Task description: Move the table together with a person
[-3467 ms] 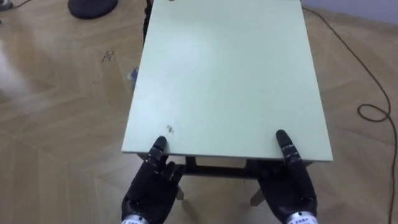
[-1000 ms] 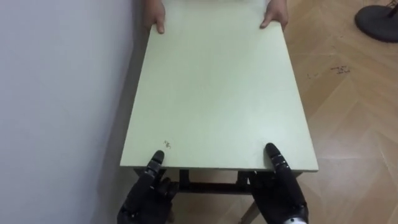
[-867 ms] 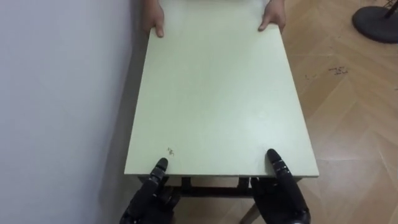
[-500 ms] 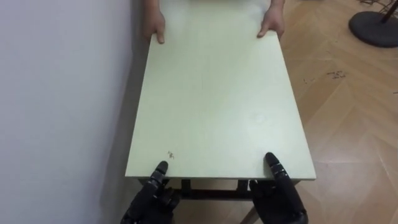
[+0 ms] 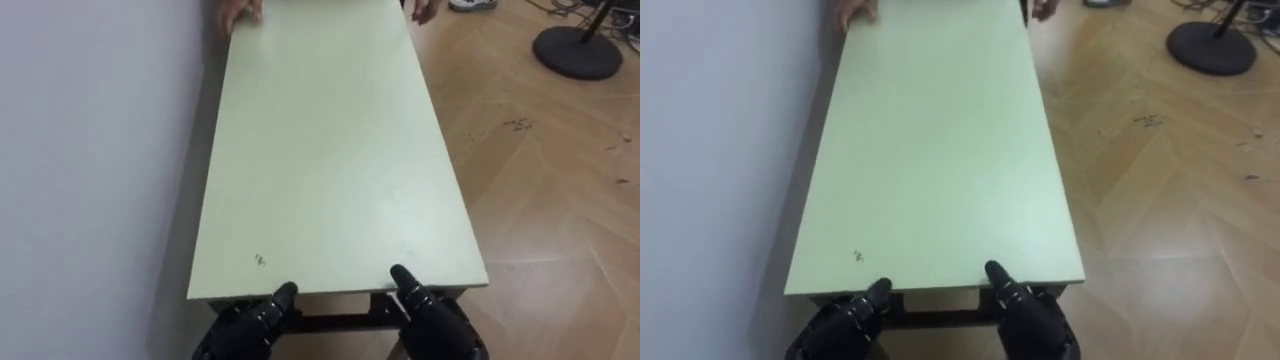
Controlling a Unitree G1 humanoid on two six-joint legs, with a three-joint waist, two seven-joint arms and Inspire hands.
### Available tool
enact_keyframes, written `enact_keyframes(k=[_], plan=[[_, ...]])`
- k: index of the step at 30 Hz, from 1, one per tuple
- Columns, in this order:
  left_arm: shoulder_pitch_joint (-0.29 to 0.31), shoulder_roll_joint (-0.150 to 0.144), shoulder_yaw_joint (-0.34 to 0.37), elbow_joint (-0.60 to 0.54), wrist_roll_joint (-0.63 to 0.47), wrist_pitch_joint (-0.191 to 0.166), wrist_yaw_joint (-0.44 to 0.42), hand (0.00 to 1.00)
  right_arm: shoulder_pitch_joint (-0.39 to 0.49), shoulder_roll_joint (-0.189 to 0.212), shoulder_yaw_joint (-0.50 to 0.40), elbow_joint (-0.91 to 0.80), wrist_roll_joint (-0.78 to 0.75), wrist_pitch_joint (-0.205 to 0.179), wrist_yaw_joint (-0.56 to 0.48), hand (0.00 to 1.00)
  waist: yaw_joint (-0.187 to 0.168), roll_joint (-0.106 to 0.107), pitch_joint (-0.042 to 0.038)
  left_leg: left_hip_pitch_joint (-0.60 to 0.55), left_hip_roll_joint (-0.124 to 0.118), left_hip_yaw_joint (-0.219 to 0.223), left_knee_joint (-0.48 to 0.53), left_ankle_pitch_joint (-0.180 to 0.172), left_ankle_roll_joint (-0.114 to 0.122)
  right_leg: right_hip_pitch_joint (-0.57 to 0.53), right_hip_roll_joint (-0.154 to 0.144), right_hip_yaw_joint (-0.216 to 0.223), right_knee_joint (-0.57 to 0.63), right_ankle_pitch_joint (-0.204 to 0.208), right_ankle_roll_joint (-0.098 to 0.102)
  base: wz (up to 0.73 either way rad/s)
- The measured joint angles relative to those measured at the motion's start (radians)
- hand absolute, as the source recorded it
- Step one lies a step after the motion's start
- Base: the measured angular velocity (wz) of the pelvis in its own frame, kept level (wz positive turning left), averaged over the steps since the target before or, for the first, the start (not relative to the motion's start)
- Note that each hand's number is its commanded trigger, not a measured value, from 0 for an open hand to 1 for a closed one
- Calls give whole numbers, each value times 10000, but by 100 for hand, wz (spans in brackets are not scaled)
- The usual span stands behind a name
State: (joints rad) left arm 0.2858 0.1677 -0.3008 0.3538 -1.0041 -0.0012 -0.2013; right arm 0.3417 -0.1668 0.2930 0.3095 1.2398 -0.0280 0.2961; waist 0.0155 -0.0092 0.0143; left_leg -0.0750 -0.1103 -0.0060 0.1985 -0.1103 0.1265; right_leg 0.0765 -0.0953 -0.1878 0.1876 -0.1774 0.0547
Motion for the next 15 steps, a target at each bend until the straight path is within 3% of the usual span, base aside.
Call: enact_keyframes(k=[6, 15], plan=[[-116, 8, -82, 2, 760, 91, 0, 0, 47, 16, 16, 2, -18, 289, 566, 0, -103, -3, -11, 144, 50, 58, -22, -31, -44, 91, 57, 255, -14, 0, -1, -5], [-121, -9, -90, 318, 1035, 238, 1, 0, 47, -10, 139, 3, -17, 306, 657, 0, -91, 165, 19, 135, 131, 62, -32, -49, -141, 86, 145, 259, -30, 0, -1, 0]])
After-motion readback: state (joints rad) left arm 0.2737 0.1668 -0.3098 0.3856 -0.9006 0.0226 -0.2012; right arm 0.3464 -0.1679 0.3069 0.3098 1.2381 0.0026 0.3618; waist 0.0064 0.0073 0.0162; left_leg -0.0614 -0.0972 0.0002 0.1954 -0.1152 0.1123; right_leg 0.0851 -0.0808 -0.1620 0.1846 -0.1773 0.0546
